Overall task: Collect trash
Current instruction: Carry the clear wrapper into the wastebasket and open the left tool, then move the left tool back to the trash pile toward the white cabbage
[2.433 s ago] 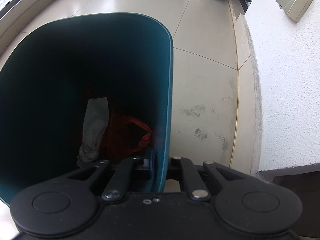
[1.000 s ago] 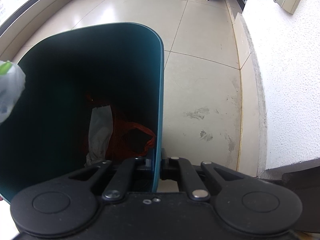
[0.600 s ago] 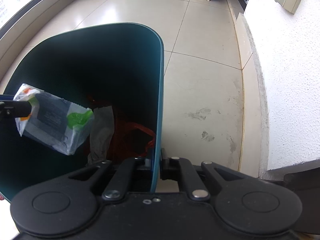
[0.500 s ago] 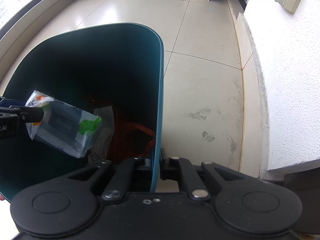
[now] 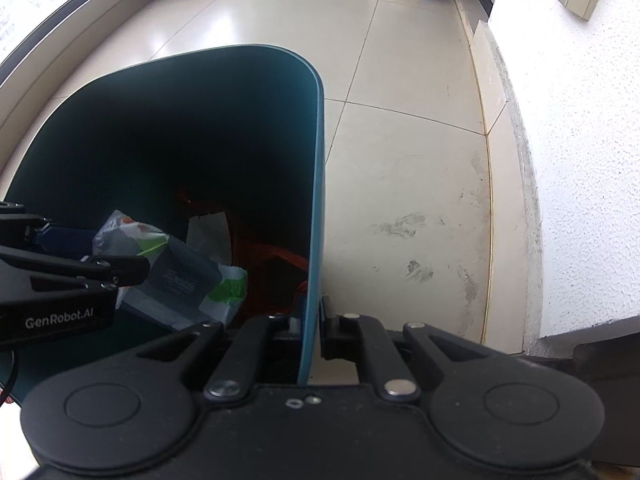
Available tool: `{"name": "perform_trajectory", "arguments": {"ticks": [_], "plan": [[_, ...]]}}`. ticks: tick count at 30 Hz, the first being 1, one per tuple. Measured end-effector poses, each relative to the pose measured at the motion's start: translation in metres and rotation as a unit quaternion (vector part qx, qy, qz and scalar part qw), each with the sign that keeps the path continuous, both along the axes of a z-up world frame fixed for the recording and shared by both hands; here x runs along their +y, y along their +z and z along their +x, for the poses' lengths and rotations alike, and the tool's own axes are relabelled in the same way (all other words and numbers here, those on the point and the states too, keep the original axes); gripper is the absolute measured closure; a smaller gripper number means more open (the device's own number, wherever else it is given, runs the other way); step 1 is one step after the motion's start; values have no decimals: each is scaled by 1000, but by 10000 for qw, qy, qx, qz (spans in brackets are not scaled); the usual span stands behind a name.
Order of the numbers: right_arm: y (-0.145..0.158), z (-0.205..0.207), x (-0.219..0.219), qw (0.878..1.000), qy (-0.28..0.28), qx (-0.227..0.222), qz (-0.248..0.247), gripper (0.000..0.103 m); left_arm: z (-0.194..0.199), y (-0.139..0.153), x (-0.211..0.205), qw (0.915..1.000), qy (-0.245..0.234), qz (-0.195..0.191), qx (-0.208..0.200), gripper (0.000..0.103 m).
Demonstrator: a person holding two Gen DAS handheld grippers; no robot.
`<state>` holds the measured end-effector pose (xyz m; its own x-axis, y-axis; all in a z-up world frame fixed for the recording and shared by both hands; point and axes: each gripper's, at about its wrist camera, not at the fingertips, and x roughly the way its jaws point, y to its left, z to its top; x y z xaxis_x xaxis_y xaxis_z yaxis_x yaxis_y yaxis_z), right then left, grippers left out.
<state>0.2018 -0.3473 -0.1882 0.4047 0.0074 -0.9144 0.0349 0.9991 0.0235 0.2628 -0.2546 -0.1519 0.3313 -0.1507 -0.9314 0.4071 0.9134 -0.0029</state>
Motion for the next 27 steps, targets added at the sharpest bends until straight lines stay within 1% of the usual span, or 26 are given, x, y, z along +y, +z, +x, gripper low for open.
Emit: {"name": "perform_trajectory", "arguments": {"ticks": [6,8,11,15,18,20,22,25,27], "plan": [[0,0,0,10000,-1,-1,-1,98,-7,15,9,9995,20,-325,21,41],[1,-1,-1,10000,5,-4,-1,97,-12,24,14,9991,-36,-425,-34,40],[1,-2,-1,10000,5,-7,8,97,-21,37,24,9983,-86,-551,-152,35],[2,-3,-1,10000,17,-10,-7,97,-25,56,37,9972,-11,-716,-230,35],[1,-3,0,10000,30,-11,-43,97,-29,72,62,9953,137,-894,-354,33],[0,-3,1,10000,27,-9,-52,97,-31,80,81,9944,309,-881,-485,29],[-1,-4,3,10000,32,-5,-72,97,-32,88,103,9932,495,-870,-597,28],[0,-4,6,9999,36,-6,-99,96,-30,91,139,9903,849,-896,-631,27],[-1,-4,7,9999,77,28,-89,96,-26,90,164,9879,1109,-849,-674,22]]}}
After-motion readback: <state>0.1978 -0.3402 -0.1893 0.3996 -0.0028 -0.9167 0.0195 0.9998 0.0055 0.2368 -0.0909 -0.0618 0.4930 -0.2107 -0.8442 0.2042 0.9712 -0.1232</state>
